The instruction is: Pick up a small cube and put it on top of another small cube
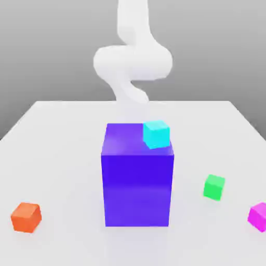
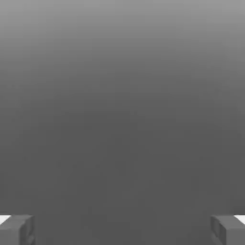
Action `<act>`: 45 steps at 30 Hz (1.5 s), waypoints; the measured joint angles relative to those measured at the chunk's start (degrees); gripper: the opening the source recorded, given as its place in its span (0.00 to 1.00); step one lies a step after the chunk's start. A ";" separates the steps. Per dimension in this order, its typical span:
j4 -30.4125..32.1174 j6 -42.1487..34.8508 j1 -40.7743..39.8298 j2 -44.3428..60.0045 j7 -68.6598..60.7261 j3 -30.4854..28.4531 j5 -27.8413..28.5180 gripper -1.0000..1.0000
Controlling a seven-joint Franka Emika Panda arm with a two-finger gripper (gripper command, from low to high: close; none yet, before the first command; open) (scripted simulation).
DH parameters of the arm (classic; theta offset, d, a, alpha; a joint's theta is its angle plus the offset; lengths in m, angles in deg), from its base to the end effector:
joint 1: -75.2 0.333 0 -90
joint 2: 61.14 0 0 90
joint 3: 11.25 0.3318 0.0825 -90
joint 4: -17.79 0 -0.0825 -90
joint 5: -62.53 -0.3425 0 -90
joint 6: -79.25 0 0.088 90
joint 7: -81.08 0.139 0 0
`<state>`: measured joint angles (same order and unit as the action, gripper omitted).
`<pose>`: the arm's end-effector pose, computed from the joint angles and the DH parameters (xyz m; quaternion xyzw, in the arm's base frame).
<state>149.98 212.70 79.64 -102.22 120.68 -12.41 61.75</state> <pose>0.3465 0.0177 0.6696 -0.8852 0.2931 -0.3311 0.1444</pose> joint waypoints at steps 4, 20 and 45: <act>0.68 2.74 6.73 7.87 -10.74 -1.43 -1.80 0.50; 3.28 13.29 25.74 38.10 -50.93 1.22 -7.33 0.50; 3.94 26.02 34.37 64.57 -67.44 4.36 4.63 0.00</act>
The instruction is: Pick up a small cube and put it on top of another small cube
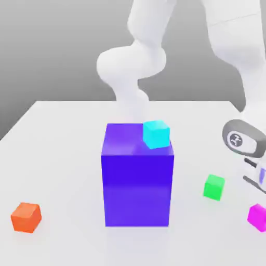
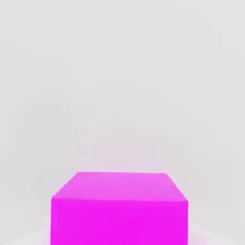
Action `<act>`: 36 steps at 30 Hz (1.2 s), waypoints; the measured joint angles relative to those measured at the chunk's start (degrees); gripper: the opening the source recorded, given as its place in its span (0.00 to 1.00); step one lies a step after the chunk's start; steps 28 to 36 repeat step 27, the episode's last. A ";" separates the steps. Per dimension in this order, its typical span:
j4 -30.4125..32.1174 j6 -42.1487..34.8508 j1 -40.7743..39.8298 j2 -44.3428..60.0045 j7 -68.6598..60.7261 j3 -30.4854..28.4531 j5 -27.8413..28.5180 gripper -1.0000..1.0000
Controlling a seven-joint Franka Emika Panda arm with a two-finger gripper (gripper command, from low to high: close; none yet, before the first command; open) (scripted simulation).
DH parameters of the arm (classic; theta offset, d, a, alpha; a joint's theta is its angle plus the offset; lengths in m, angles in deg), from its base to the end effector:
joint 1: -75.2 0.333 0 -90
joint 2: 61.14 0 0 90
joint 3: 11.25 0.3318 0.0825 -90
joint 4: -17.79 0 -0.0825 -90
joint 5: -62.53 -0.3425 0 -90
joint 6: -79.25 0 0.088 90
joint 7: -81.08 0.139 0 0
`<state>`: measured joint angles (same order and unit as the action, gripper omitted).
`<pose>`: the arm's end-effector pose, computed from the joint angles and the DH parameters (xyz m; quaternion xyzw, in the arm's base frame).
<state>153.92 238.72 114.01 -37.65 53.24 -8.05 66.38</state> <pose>0.3633 0.3320 0.1732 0.8029 0.5962 -0.0006 0.0007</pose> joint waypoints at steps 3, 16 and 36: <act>1.71 -4.28 -0.54 -5.93 -0.67 0.75 -1.28 0.00; 26.50 -5.89 -0.22 -32.34 5.54 3.20 -7.40 0.00; 28.60 8.20 -0.91 -20.43 10.42 2.85 -2.20 1.00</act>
